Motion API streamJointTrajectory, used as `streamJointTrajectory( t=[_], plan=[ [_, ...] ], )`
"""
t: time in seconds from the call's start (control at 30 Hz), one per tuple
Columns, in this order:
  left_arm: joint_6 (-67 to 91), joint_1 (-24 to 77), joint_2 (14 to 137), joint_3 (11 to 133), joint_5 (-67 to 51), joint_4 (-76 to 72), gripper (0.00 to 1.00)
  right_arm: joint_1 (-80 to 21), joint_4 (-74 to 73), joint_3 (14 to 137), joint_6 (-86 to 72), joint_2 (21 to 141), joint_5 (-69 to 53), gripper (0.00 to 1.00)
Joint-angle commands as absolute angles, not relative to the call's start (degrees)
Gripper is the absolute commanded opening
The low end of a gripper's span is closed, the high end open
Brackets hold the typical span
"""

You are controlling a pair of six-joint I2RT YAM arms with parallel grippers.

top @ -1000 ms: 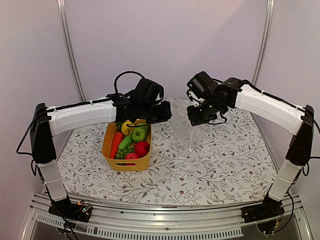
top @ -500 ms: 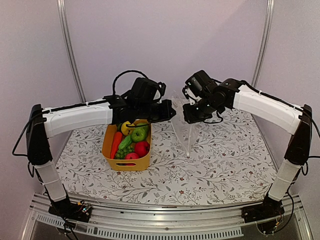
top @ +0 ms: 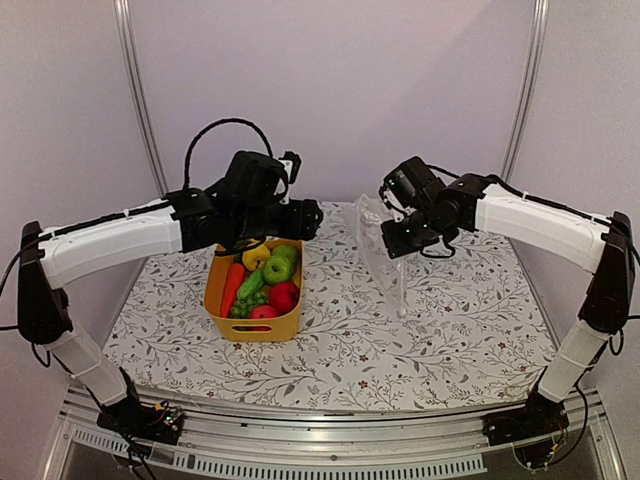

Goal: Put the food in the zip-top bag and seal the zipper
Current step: Pass from the left arm to the right, then pick up the fake fruit from the bin.

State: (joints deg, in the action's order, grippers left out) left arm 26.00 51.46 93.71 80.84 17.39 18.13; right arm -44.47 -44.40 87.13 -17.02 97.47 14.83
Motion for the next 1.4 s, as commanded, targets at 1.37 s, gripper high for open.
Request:
streamJointTrajectory(
  t=[1.37],
  plan=[
    [33.0, 33.8, 109.2, 84.2, -1.1, 36.2, 0.93, -39.4, -44.1, 84.5, -16.8, 99.3, 8.1, 0.0]
  ],
)
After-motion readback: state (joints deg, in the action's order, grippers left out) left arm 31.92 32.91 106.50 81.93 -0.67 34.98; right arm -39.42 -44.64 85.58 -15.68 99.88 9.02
